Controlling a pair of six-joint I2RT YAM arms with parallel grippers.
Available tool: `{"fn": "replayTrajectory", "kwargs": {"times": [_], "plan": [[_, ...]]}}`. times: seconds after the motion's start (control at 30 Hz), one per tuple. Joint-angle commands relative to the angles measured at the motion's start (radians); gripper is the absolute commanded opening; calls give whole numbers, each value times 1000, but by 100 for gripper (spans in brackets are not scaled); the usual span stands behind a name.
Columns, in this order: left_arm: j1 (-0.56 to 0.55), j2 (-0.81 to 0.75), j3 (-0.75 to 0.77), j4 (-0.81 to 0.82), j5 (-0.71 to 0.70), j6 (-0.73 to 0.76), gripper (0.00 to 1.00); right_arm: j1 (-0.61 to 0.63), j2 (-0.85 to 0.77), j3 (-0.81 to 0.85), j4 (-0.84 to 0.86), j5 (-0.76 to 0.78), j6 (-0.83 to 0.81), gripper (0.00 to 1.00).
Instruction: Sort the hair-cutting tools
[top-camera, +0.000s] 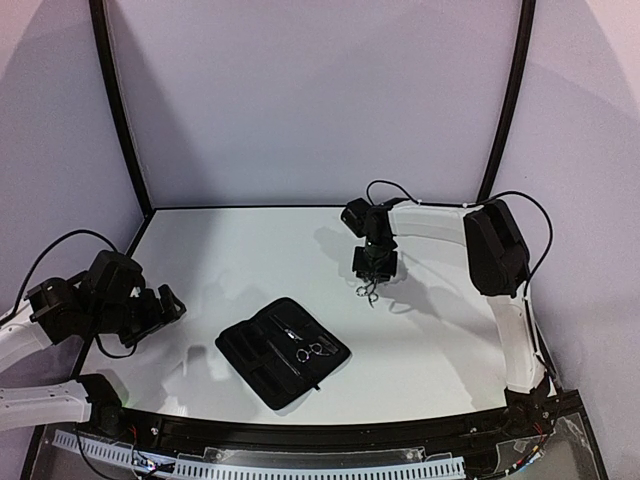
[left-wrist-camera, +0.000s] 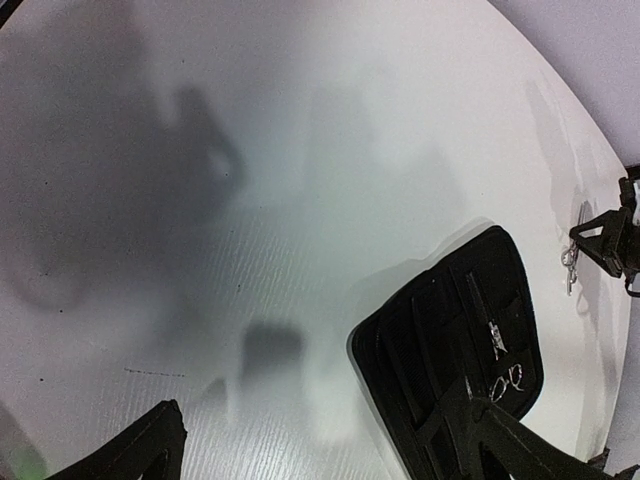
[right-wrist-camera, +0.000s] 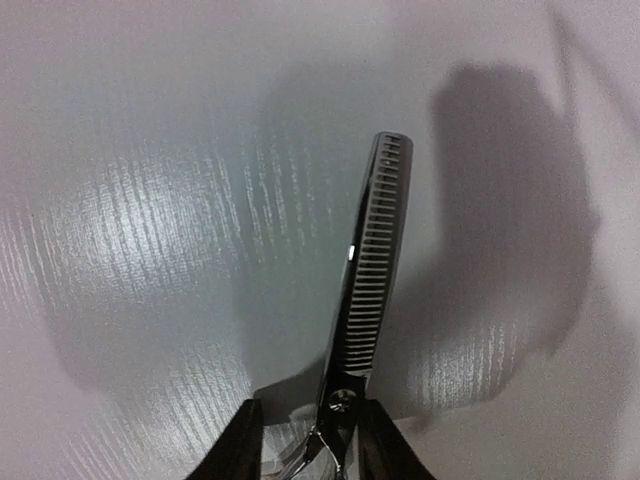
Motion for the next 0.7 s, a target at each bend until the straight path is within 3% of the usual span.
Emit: {"fn": "replayTrajectory", "kwargs": {"times": [0.0, 0.2, 0.5, 0.67], "plan": [[-3, -4, -7, -30, 13, -8, 99, -6, 55, 0, -14, 19, 38, 24], [-3, -9, 13, -57, -6, 4, 99, -6, 28, -37, 25, 51, 40, 1], [-3, -20, 37, 39, 70, 75, 99, 37, -292, -219, 247, 125, -164, 0], [-4, -4, 1, 351, 296, 151, 99, 135, -499, -351, 403, 29, -269, 0]]}}
